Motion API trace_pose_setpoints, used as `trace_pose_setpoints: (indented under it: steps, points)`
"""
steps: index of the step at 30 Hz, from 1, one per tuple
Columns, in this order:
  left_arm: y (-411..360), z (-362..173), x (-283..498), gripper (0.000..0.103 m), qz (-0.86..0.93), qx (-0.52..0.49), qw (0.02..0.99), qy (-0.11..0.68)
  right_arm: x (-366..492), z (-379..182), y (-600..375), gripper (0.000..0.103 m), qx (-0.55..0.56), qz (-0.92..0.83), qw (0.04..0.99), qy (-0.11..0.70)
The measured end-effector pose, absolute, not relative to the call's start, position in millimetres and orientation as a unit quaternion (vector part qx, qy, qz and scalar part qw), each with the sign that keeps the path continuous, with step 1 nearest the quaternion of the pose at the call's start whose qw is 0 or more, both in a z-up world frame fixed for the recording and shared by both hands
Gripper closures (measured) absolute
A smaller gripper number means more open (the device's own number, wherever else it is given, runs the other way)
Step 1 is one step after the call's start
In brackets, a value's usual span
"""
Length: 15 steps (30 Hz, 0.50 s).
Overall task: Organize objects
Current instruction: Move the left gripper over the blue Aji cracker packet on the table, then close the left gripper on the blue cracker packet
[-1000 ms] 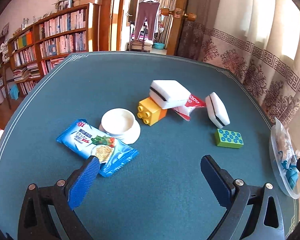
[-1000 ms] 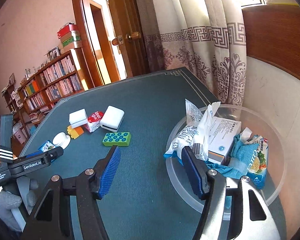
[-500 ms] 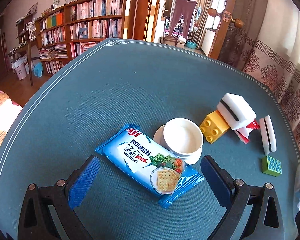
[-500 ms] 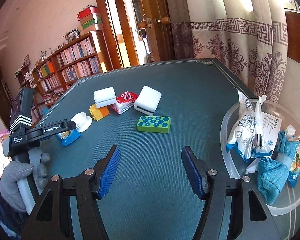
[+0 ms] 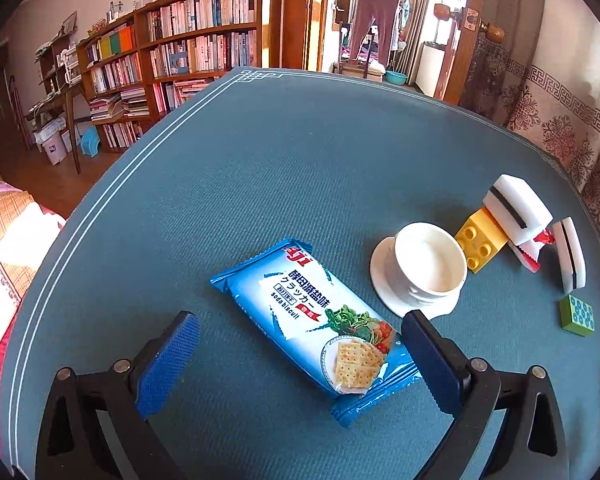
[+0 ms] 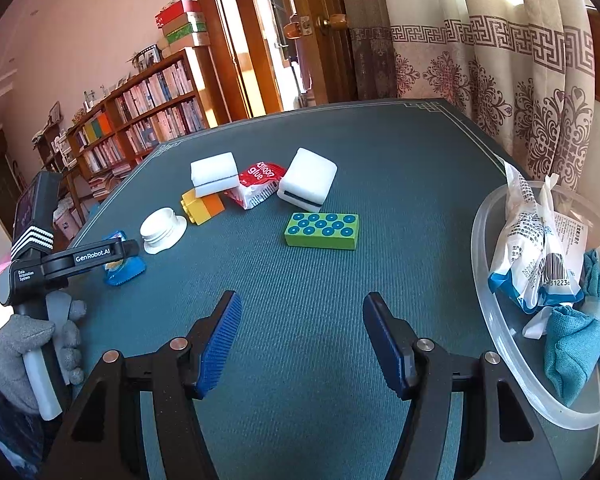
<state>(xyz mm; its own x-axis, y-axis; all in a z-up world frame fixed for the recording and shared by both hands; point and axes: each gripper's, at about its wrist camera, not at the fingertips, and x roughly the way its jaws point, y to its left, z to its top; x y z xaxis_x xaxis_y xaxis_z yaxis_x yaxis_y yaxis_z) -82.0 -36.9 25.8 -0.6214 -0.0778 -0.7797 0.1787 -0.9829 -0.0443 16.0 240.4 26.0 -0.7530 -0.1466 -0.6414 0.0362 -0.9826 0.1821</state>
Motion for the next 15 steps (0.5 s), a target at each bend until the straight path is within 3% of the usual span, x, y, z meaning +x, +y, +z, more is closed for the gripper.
trace_pose_setpoints:
  steps: [15]
  points:
    - [-73.3, 23.7, -95.8, 0.000, -0.886, 0.439, 0.099, 0.116, -3.7, 16.8, 232.4, 0.038, 0.377, -0.921, 0.057, -0.076]
